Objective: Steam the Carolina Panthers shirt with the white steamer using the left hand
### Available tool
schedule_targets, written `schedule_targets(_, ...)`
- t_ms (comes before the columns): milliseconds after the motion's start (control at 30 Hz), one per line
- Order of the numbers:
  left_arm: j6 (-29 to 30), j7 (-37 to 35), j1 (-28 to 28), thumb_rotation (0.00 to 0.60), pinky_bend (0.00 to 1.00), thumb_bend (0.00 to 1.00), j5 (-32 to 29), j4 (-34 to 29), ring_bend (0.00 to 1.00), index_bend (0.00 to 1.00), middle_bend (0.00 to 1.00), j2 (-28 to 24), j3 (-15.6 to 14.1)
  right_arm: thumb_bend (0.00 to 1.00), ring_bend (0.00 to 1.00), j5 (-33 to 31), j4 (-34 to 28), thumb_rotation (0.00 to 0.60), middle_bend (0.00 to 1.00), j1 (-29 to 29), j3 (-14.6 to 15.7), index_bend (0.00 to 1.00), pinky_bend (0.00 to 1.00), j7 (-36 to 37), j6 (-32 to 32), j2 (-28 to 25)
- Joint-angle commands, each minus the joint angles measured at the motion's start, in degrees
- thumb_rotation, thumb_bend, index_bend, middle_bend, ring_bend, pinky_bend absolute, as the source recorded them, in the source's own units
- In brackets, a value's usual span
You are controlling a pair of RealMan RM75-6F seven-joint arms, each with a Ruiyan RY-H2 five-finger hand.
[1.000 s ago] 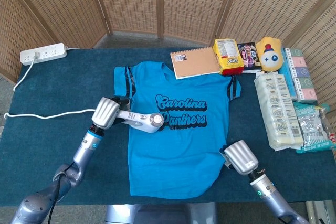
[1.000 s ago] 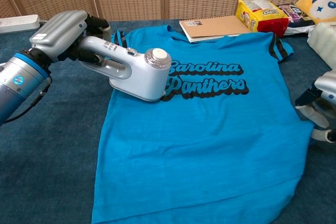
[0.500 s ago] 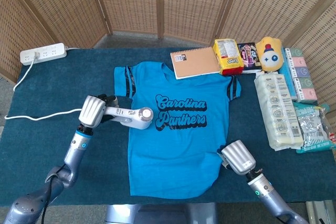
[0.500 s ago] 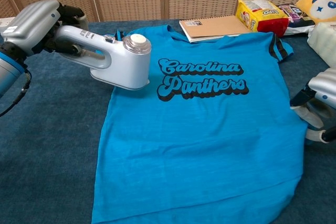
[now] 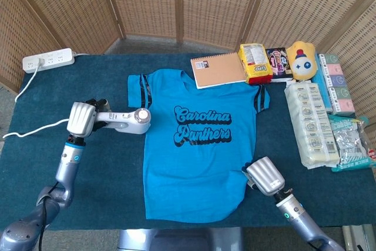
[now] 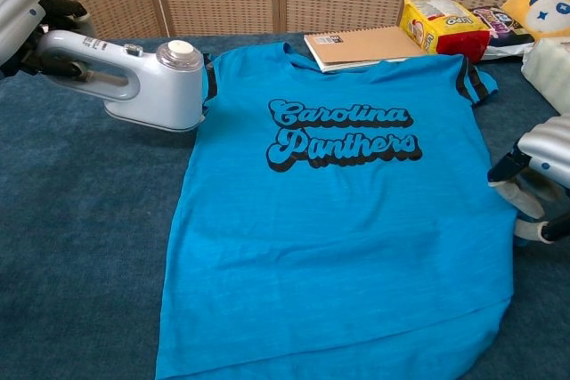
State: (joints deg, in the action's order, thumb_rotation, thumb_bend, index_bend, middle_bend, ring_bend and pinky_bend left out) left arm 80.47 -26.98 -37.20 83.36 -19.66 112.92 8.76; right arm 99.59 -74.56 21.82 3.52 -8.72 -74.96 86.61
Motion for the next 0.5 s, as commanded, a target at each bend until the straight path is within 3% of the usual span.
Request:
schedule_targets(33,-1.15,-0.38,0.13,0.600,0.80,0.46,-0.68,1.19,0.68,0.69,0.73,0.01,0.40,0.37,0.76,-0.07,-0.04,0.600,0.74,-0.03,-0.01,0.81,0.78,-0.07,-0.02,-0.05)
schedule_targets(500,-5.64,-0.38,-0.51,0.600,0.80,0.45,-2.16,6.10,0.68,0.69,0.73,1.31,1.01,0.37,0.76,-0.73,-0.21,0.600,0.74,-0.37,-0.04,0.81,0.78,-0.39,0.03,-0.54)
